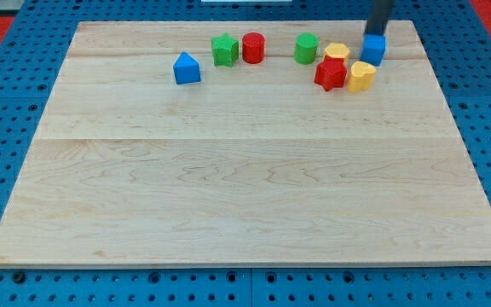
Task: Slide the blue cube to the bottom center
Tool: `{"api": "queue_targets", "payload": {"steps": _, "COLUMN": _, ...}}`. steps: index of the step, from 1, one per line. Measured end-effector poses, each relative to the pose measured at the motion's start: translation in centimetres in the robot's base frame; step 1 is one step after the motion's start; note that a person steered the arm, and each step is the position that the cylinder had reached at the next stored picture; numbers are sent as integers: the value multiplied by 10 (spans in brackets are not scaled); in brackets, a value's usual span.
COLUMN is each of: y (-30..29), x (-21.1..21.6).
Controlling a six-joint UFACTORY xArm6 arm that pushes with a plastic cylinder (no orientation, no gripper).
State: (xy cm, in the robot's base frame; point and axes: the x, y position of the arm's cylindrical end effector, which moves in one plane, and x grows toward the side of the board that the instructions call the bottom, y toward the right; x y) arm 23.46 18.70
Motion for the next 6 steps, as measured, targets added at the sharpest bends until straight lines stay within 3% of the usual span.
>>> {"api": "queue_targets", "payload": {"steps": 1, "y": -23, "x": 5}}
{"api": "queue_targets", "payload": {"steps": 3, "y": 24, "x": -2}}
{"api": "queue_targets", "payload": {"steps": 6, "y": 22, "x": 54}}
